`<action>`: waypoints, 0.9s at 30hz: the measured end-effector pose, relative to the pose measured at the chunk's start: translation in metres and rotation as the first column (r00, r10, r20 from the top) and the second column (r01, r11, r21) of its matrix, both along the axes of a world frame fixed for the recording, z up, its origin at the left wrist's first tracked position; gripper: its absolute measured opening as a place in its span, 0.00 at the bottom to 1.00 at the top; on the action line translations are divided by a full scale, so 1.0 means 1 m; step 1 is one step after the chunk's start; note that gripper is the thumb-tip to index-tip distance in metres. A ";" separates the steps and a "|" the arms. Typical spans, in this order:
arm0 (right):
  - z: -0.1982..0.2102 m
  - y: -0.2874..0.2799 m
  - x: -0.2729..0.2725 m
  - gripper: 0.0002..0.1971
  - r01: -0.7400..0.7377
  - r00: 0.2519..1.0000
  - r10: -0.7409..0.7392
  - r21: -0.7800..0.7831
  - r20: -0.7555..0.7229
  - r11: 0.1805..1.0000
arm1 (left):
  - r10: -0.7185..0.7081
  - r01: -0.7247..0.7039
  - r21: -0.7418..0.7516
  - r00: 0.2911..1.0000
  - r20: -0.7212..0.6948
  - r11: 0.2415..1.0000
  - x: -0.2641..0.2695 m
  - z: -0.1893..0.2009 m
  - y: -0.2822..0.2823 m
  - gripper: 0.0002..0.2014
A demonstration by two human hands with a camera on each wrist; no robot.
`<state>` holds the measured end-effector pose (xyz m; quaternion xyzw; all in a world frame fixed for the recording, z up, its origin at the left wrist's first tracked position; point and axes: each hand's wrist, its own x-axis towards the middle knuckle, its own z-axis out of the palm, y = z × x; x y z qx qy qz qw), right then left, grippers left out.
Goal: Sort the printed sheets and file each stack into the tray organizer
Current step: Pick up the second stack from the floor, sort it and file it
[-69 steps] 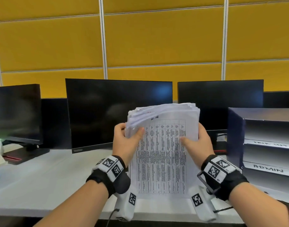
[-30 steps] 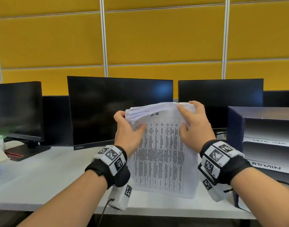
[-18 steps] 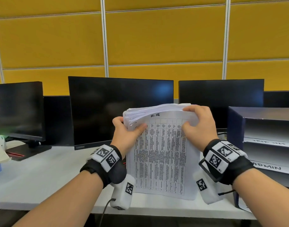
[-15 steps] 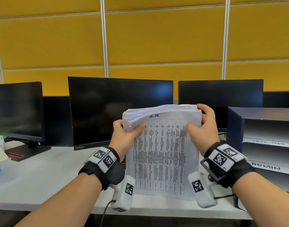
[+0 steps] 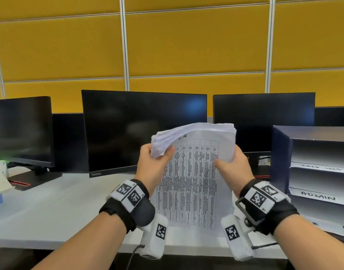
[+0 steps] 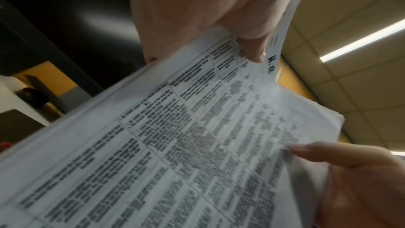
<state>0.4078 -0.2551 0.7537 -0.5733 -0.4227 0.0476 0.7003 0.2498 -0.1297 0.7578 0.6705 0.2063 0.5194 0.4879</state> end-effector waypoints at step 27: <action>0.025 -0.001 -0.002 0.37 0.354 0.785 -0.251 -0.078 0.566 0.932 | 0.431 -0.286 0.713 0.902 -0.025 0.640 -0.008 0.017 -0.010 0.14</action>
